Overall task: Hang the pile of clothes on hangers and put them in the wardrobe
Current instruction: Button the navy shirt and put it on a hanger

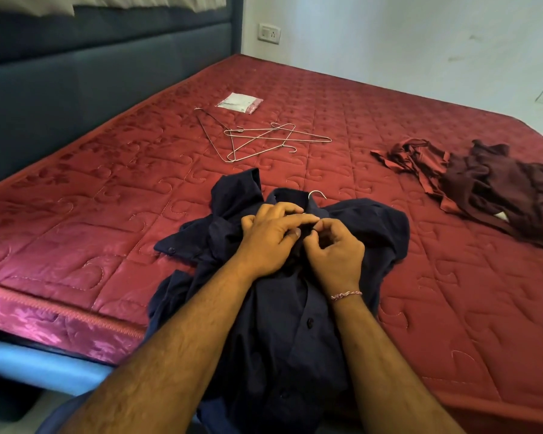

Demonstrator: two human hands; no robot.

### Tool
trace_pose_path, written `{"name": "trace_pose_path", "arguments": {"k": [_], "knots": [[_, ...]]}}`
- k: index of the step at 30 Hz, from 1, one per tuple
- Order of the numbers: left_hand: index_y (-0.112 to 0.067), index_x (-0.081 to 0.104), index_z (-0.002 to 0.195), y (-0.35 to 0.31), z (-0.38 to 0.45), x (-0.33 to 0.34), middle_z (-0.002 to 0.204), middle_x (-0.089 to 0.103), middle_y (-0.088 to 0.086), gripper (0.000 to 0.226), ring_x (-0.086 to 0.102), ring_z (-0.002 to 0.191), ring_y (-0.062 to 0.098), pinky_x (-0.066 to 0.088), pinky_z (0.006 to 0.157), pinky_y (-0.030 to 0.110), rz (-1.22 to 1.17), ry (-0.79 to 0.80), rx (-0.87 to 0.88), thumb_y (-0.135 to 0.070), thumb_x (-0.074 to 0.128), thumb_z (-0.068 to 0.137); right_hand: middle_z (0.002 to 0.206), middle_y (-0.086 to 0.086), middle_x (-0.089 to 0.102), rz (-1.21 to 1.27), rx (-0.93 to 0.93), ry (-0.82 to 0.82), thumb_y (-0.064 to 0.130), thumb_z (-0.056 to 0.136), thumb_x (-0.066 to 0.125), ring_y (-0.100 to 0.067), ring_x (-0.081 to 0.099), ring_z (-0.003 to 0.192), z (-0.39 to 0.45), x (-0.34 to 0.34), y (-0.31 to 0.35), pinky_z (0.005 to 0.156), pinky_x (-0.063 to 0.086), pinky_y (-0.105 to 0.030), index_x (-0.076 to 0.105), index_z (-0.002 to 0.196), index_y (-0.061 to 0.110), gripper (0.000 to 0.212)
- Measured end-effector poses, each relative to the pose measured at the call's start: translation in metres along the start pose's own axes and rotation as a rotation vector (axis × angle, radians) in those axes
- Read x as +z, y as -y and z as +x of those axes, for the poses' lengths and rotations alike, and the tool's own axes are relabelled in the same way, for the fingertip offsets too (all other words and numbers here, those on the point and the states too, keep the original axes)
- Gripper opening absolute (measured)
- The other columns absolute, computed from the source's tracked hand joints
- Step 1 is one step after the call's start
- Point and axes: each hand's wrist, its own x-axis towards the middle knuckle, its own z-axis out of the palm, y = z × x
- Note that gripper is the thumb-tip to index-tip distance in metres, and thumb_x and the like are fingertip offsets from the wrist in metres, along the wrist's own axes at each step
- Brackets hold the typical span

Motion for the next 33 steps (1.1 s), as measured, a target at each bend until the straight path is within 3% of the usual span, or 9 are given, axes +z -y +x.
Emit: {"name": "trace_pose_path", "arguments": {"k": [6, 9, 14, 17, 21, 27, 33], "knots": [[-0.051, 0.068, 0.119, -0.004, 0.001, 0.003, 0.123, 0.058, -0.023, 0.023, 0.041, 0.125, 0.006, 0.026, 0.097, 0.041, 0.055, -0.053, -0.015, -0.041, 0.062, 0.099, 0.064, 0.011, 0.062, -0.028, -0.008, -0.008, 0.008, 0.082, 0.075, -0.015, 0.060, 0.059, -0.003, 0.002, -0.003, 0.055, 0.040, -0.010, 0.068, 0.084, 0.016, 0.011], [-0.047, 0.071, 0.113, -0.009, 0.002, 0.001, 0.117, 0.062, -0.021, 0.018, 0.045, 0.122, 0.007, 0.030, 0.098, 0.044, 0.094, -0.051, -0.045, -0.043, 0.066, 0.096, 0.068, 0.007, 0.065, -0.100, -0.046, 0.008, 0.010, 0.083, 0.075, -0.011, 0.057, 0.051, -0.005, 0.003, -0.006, 0.058, 0.050, -0.029, 0.068, 0.088, 0.014, 0.009], [-0.036, 0.072, 0.101, -0.006, -0.005, 0.004, 0.098, 0.068, -0.015, 0.011, 0.056, 0.105, 0.012, 0.037, 0.089, 0.043, 0.157, -0.182, -0.012, -0.036, 0.069, 0.091, 0.083, 0.009, 0.073, -0.075, -0.162, 0.040, 0.009, 0.084, 0.076, -0.011, 0.068, 0.070, -0.006, 0.004, -0.008, 0.068, 0.057, -0.032, 0.073, 0.093, 0.017, 0.012], [-0.031, 0.071, 0.094, -0.003, -0.008, 0.007, 0.089, 0.068, -0.013, 0.008, 0.058, 0.096, 0.016, 0.040, 0.083, 0.043, 0.170, -0.283, 0.057, -0.034, 0.069, 0.086, 0.088, 0.009, 0.077, 0.203, 0.034, 0.104, 0.009, 0.089, 0.074, -0.009, 0.073, 0.079, -0.002, 0.000, -0.009, 0.075, 0.059, -0.031, 0.077, 0.090, 0.021, 0.013], [-0.029, 0.071, 0.093, -0.002, -0.009, 0.009, 0.088, 0.067, -0.013, 0.009, 0.057, 0.093, 0.015, 0.038, 0.083, 0.041, 0.181, -0.358, 0.119, -0.034, 0.071, 0.085, 0.095, -0.008, 0.078, 0.572, 0.290, 0.250, 0.005, 0.099, 0.065, -0.018, 0.072, 0.079, 0.006, -0.009, -0.011, 0.064, 0.059, -0.027, 0.079, 0.096, 0.008, 0.014], [-0.035, 0.071, 0.093, 0.003, -0.006, 0.007, 0.088, 0.067, -0.018, 0.010, 0.057, 0.095, 0.008, 0.034, 0.087, 0.037, 0.068, -0.358, 0.089, -0.036, 0.076, 0.084, 0.102, -0.010, 0.077, 0.667, 0.355, 0.377, 0.003, 0.097, 0.066, -0.016, 0.071, 0.088, 0.009, -0.010, -0.015, 0.066, 0.060, -0.024, 0.077, 0.103, 0.006, 0.013], [-0.041, 0.069, 0.092, 0.003, -0.004, 0.005, 0.085, 0.066, -0.025, 0.013, 0.059, 0.092, 0.002, 0.040, 0.094, 0.045, -0.063, -0.312, -0.012, -0.036, 0.079, 0.083, 0.099, -0.010, 0.075, 0.704, 0.326, 0.449, -0.004, 0.096, 0.065, -0.018, 0.069, 0.090, 0.009, -0.011, -0.015, 0.069, 0.061, -0.025, 0.076, 0.105, 0.009, 0.019]]}}
